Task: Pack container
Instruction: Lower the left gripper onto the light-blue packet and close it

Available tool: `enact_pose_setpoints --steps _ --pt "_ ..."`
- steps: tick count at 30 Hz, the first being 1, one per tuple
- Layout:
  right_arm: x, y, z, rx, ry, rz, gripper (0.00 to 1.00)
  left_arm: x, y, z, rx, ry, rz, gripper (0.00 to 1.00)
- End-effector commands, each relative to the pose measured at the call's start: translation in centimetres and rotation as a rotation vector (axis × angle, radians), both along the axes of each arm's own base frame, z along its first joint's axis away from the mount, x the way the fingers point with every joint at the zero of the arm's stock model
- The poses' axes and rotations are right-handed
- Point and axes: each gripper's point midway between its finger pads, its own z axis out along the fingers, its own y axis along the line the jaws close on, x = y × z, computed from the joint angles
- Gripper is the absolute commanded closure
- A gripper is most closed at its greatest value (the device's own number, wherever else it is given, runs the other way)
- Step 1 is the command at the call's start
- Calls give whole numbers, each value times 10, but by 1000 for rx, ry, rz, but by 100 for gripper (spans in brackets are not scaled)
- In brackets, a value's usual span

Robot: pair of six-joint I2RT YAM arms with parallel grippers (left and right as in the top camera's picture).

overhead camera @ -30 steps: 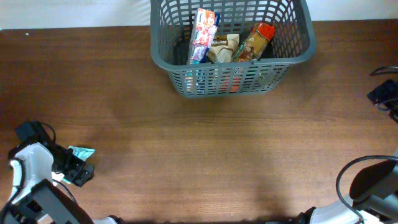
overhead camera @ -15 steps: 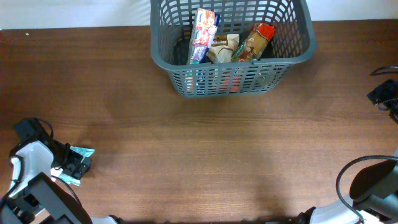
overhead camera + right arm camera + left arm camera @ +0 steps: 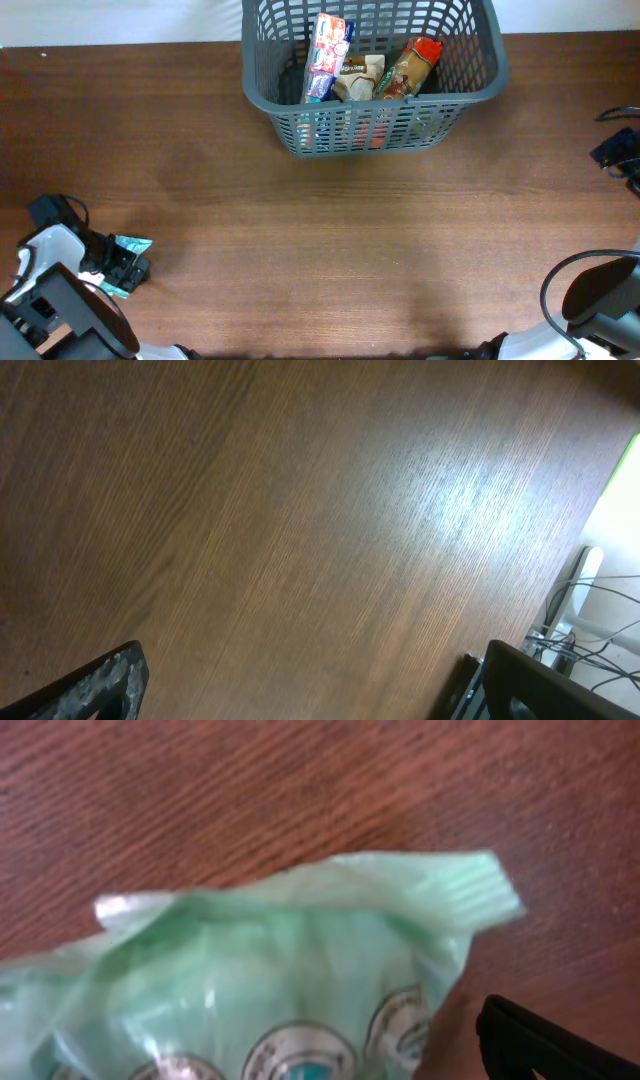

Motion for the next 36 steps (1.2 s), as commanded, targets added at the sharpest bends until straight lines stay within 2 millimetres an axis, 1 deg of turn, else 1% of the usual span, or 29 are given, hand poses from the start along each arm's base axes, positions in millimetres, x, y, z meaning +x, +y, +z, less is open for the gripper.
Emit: enact_pose_setpoints --steps 1,8,17,18,19,21,22,23,26,29,31,33,36 --pt "-2 0 2 -5 -8 -11 1 -9 1 -8 -22 25 38 1" --pt "-2 0 2 -5 -8 -11 1 -14 -1 -18 -55 45 47 1" --pt "-2 0 2 -5 -8 -11 1 -12 -1 -18 -56 39 46 1" --pt "-2 0 3 -5 -9 -11 1 -12 -2 -18 -58 37 46 7" --pt "-2 0 2 -5 -8 -11 1 -11 -2 -18 -61 35 46 25" --pt "-2 0 2 -5 -8 -11 1 -10 -3 -18 -68 29 45 63" --pt "-2 0 2 -5 -8 -11 1 -10 -4 -18 -71 27 45 79" --pt "-2 0 2 -5 -8 -11 1 -9 -4 -18 -75 24 45 98" --pt "-2 0 2 -5 -8 -11 1 -8 -5 -18 -78 16 19 98" --pt "-2 0 2 -5 -8 -11 1 -1 -3 -17 -67 -12 -64 98" --pt "-2 0 2 -5 -8 -11 1 13 -1 -15 -58 -75 -157 98" --pt "-2 0 2 -5 -8 -11 1 32 -2 -8 -57 -166 -258 98" --pt "-2 0 2 -5 -8 -11 1 61 0 15 -36 -300 -385 98"
